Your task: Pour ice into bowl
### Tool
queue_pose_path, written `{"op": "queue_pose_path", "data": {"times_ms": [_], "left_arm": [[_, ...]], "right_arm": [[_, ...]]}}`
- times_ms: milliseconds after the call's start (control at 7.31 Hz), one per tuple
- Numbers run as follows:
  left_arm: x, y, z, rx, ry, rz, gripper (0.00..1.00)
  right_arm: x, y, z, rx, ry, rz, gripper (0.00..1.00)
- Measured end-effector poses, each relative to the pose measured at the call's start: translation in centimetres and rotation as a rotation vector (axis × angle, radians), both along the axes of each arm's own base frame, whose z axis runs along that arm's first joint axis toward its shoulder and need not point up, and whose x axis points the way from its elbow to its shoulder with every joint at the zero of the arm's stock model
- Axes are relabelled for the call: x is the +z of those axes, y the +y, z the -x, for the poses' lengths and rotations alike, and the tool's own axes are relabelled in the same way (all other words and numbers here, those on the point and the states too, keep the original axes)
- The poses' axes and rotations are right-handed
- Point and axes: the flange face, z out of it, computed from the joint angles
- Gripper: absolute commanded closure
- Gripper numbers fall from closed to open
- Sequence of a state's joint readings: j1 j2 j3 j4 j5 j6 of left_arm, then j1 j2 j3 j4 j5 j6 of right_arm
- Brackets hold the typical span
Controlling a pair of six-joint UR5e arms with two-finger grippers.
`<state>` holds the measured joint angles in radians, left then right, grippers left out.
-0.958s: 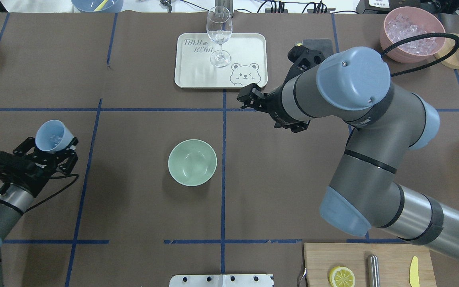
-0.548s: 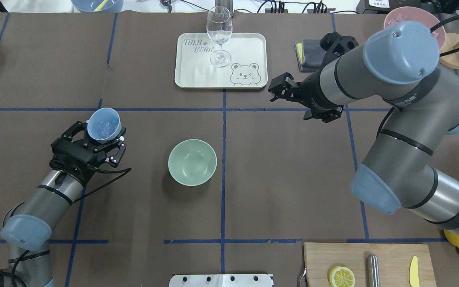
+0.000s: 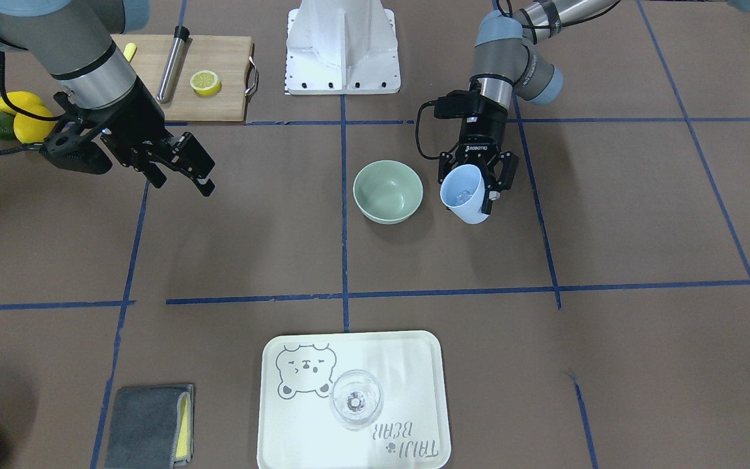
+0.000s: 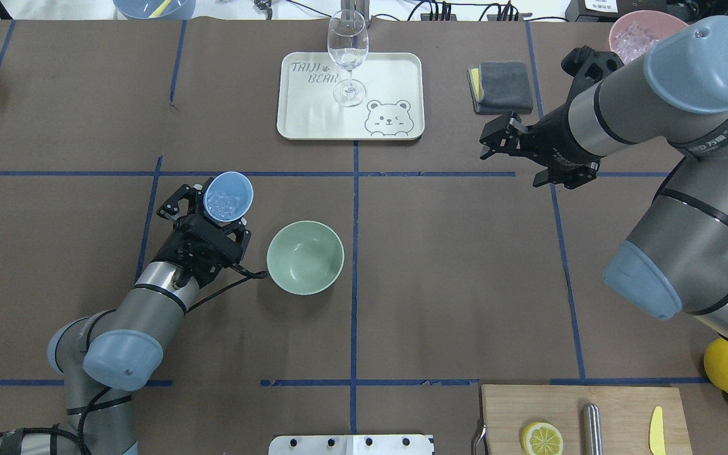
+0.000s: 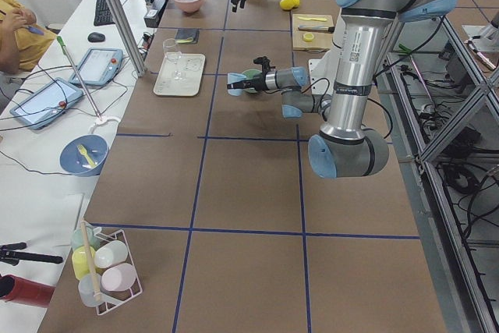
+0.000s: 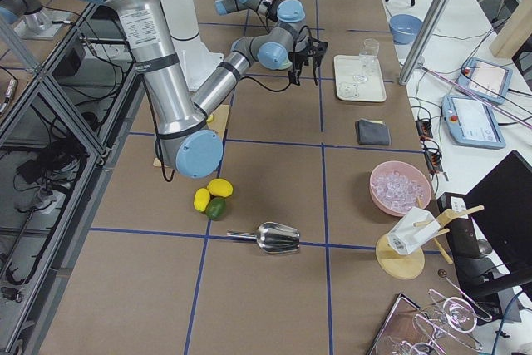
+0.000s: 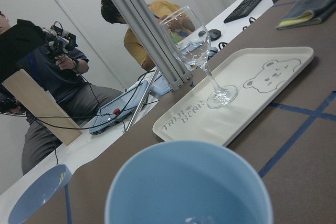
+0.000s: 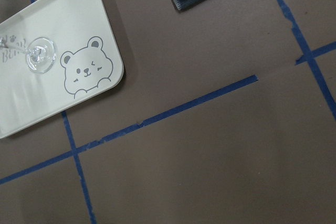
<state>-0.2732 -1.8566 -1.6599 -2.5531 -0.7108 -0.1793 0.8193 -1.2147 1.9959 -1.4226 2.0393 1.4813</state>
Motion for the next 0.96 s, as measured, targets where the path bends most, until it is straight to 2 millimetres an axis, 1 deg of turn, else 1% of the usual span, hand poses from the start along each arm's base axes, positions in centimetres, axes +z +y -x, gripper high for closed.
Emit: {"op": "queue_pose_path", "data": {"times_ms": [137,274,411,548,684,958], "left_arm": [[-0.9,0.1,-0.9,0.013,-0.127,-0.048,1.00],[-1.9,0.4,-1.7,0.027,-0.317,-0.136,1.00],[-2.9,1.5,-2.9,0.025,-0.493,-0.219,1.00],[-3.1,2.8,-4.0,0.014,-0.633,-0.276,1.00],[-2.9,3.7,-4.6,-0.003,-0.767,-0.322,1.00],[-2.8,4.2,-4.5,-0.028,-0.999,-0.389,1.00]], "right_arm": [[0.8,-0.3,-0.5,0.011,0.011,0.008,0.00],[1.6,-0.6,-0.9,0.023,0.025,0.017,0.00],[2.3,-0.9,-1.1,0.030,0.037,0.026,0.00],[3.0,-1.1,-1.1,0.031,0.045,0.035,0.00],[3.4,-1.1,-1.2,0.031,0.051,0.042,0.00],[4.4,-1.1,-1.6,0.038,0.063,0.057,0.00]]}}
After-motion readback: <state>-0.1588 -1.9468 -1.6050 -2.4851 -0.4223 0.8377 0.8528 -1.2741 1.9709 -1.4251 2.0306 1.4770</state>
